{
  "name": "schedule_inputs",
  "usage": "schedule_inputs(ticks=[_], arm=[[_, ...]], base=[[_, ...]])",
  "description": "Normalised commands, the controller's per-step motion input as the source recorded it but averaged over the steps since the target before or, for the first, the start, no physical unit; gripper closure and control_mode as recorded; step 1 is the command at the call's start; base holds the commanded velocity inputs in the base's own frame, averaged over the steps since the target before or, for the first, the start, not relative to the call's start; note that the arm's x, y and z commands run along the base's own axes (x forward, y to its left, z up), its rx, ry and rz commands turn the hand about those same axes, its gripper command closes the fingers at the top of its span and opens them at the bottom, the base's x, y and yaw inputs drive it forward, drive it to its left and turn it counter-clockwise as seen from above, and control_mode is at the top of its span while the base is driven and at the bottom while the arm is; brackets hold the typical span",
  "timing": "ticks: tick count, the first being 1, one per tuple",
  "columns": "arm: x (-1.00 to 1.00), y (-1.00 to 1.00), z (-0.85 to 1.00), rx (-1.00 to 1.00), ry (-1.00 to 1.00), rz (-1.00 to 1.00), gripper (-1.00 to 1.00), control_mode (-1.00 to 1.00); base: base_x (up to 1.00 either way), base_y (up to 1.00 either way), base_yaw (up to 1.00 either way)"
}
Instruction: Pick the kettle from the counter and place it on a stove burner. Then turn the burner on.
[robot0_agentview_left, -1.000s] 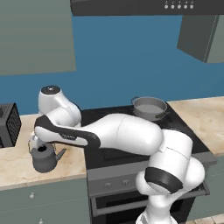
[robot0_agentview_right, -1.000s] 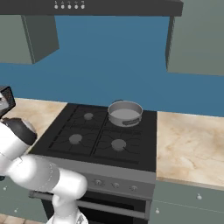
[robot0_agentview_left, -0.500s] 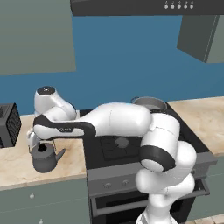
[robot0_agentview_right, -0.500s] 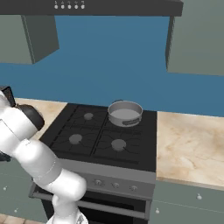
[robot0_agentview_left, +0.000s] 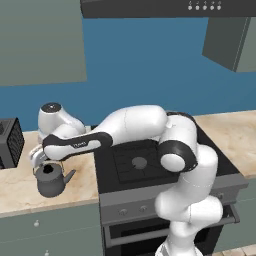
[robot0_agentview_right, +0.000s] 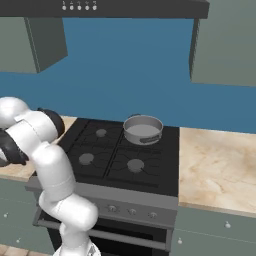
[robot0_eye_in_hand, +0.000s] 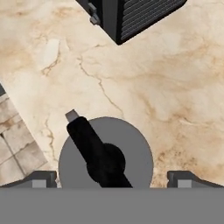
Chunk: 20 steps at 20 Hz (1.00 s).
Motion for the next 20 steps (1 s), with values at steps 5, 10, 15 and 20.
schedule_inputs(ticks=[5, 10, 15, 20], arm=[[0.2, 0.16, -0.2, 0.0, 0.0, 0.0, -1.0, -1.0], [0.19, 0.24, -0.18, 0.0, 0.0, 0.0, 1.0, -1.0], [-0.01, 0.03, 0.02, 0.0, 0.0, 0.0, 1.0, -1.0], [-0.29, -0.26, 0.13, 0.0, 0.0, -0.01, 1.0, -1.0]], base=[[0.0, 0.0, 0.0], [0.0, 0.0, 0.0], [0.0, 0.0, 0.0], [0.0, 0.0, 0.0]])
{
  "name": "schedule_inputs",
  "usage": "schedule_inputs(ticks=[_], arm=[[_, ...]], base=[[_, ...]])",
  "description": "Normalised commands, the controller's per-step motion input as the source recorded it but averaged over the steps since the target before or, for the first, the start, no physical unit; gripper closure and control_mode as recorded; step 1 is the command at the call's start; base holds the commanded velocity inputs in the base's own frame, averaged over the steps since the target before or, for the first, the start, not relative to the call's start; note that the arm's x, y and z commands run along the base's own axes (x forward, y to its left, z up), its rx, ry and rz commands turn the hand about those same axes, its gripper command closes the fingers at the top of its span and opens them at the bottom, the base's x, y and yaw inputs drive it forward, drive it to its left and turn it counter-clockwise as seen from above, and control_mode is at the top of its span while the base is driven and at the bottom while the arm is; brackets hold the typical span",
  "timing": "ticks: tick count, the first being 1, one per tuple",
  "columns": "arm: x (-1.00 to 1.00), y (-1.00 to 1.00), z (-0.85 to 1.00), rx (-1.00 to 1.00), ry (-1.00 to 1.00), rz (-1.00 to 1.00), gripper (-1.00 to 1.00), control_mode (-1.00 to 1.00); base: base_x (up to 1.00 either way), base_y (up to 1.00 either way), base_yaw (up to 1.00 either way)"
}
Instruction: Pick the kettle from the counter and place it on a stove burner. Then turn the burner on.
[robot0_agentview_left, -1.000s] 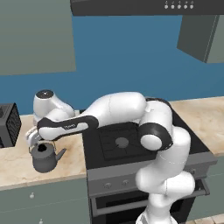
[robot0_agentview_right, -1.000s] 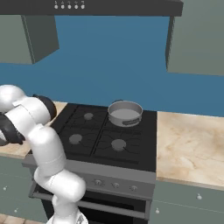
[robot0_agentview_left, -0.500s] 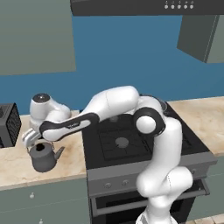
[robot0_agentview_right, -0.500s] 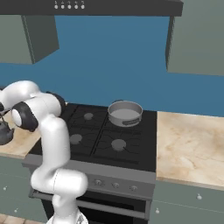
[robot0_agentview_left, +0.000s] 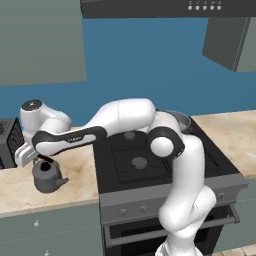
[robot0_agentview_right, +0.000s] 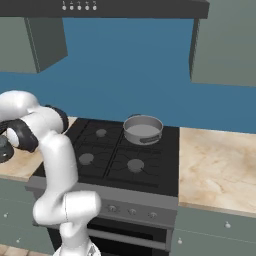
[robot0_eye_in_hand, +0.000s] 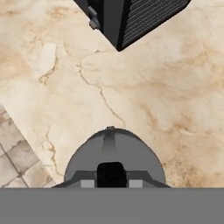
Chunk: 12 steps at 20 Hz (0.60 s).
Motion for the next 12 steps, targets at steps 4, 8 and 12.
schedule_inputs(ticks=[4, 8, 12], arm=[[-0.36, -0.47, 0.27, 0.0, 0.0, -0.04, 1.0, -1.0], [-0.29, -0.46, 0.28, 0.0, 0.0, -0.03, 1.0, -1.0], [-0.03, -0.29, 0.18, 0.0, 0.0, 0.0, 1.0, -1.0]], base=[[0.0, 0.0, 0.0], [0.0, 0.0, 0.0], [0.0, 0.0, 0.0]])
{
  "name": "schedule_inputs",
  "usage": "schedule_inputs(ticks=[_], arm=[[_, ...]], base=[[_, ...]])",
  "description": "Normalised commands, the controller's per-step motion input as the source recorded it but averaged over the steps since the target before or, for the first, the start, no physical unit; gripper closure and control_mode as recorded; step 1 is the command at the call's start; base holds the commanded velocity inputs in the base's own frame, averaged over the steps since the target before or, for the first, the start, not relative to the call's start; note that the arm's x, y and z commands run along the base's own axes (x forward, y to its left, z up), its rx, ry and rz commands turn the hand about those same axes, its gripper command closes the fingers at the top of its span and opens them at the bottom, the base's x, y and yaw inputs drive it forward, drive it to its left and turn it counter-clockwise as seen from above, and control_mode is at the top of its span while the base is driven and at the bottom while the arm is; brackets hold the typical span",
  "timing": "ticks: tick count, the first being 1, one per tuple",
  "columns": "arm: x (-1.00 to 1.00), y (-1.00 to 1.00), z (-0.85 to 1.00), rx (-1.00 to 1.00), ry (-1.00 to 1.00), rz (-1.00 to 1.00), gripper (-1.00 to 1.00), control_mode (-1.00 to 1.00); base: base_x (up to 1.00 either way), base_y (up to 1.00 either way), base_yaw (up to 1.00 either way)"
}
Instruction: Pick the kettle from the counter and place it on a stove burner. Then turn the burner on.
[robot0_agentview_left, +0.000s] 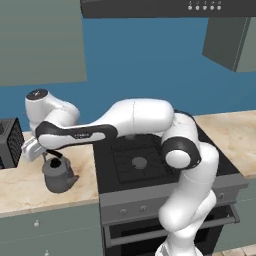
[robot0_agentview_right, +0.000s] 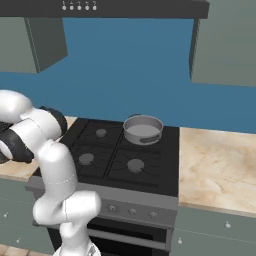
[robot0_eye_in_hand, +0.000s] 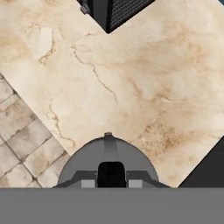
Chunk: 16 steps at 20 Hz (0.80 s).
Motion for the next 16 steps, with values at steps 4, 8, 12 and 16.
schedule_inputs(ticks=[4, 8, 12, 16], arm=[[0.0, -0.27, 0.22, 0.0, 0.0, 0.0, 1.0, -1.0], [-0.03, -0.32, 0.23, 0.0, -0.04, 0.0, 1.0, -1.0], [-0.25, -0.44, 0.26, 0.0, -0.08, 0.0, 1.0, -1.0], [-0.23, -0.45, 0.31, 0.0, -0.06, 0.0, 1.0, -1.0]], base=[[0.0, 0.0, 0.0], [0.0, 0.0, 0.0], [0.0, 0.0, 0.0], [0.0, 0.0, 0.0]])
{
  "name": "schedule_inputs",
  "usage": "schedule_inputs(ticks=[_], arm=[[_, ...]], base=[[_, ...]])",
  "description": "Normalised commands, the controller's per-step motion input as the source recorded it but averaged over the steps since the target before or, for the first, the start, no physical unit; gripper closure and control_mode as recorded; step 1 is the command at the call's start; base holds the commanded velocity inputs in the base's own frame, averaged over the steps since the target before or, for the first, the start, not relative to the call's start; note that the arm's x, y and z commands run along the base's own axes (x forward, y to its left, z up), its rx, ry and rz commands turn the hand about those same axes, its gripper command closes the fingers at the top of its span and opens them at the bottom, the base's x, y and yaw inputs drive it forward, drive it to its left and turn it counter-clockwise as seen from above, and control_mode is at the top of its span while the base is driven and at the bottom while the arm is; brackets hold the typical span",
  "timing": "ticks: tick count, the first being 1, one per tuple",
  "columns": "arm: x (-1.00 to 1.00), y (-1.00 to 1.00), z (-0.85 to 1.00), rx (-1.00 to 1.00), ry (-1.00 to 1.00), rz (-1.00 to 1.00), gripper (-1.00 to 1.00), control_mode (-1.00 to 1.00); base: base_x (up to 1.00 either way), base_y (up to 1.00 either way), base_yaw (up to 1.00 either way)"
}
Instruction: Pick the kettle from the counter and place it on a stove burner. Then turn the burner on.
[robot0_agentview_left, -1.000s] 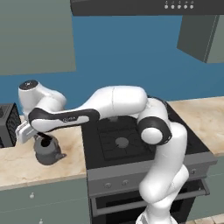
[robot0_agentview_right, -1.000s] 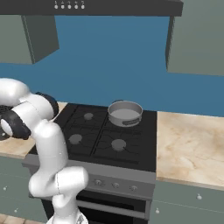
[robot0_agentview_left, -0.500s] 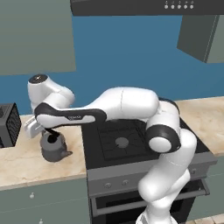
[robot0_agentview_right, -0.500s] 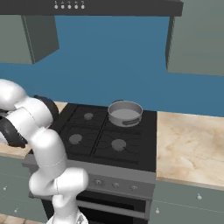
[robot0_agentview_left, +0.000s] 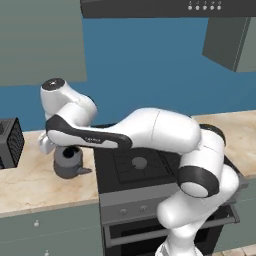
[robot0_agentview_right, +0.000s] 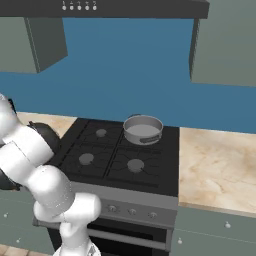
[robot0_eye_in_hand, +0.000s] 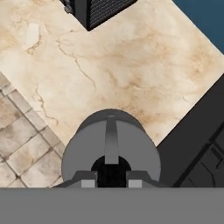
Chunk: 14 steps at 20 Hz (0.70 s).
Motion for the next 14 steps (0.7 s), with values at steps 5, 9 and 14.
schedule_inputs(ticks=[5, 9, 14], arm=[[-0.22, -0.49, 0.33, 0.0, -0.03, 0.0, 1.0, -1.0], [-0.26, -0.52, 0.25, 0.0, -0.01, 0.0, 1.0, -1.0], [-0.35, -0.55, 0.12, 0.0, -0.02, 0.0, 1.0, -1.0]], base=[[0.0, 0.0, 0.0], [0.0, 0.0, 0.0], [0.0, 0.0, 0.0]])
